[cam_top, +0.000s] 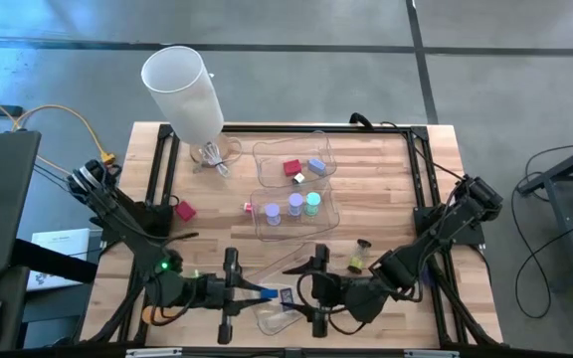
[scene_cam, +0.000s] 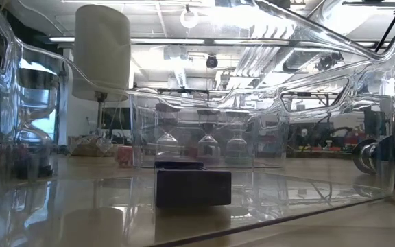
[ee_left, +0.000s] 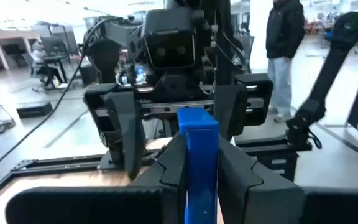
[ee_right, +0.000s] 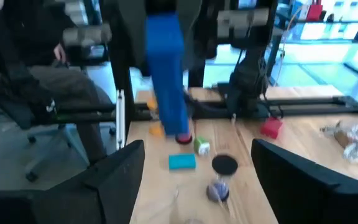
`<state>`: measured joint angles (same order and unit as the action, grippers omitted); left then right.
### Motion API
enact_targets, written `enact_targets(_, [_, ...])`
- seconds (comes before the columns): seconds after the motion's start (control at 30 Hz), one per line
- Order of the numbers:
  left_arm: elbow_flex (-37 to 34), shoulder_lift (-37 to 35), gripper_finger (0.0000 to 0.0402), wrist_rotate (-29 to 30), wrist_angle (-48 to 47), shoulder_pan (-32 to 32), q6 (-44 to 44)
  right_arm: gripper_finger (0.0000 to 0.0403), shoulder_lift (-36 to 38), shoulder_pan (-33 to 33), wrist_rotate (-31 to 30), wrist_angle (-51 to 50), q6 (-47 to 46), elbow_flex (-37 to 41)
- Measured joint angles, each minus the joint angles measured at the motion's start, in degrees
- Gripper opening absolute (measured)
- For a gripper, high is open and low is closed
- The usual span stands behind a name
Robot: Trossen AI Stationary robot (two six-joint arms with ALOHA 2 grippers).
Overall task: Pick & Place Office items
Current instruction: Put the bottom left dark blue digital clock into the bottom transparent bin
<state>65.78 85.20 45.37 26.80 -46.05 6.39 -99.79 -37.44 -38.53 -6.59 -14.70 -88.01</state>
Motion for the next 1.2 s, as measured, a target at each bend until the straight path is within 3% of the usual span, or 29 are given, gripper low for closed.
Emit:
enact_targets(0.3, [0.0,1.8,0.0049,-0.3,4.2,1.1,3.3,0.0286,0.0,1.6,1.4,3.0,3.7,0.0])
enact_targets(0.47, [0.0,1.8,0.0049,-1.2,4.2,3.0,3.2,0.0286,-0.8,4.0,7.4,3.7,4.1,0.0])
enact_targets(0.67, [0.0,1.8,0.0049,-2.6,3.9,4.3,2.8,0.0275,-1.9,4.8,8.4,3.4,5.5,-0.1])
enact_targets(0.87, [0.0,1.8,0.0049,-2.6,2.7,4.3,2.8,0.0219,-1.9,4.8,8.6,3.4,7.6,0.0])
enact_targets(1.2, [0.0,1.8,0.0049,-2.4,1.3,4.3,1.8,0.0072,-1.9,4.7,8.9,2.5,11.2,0.0])
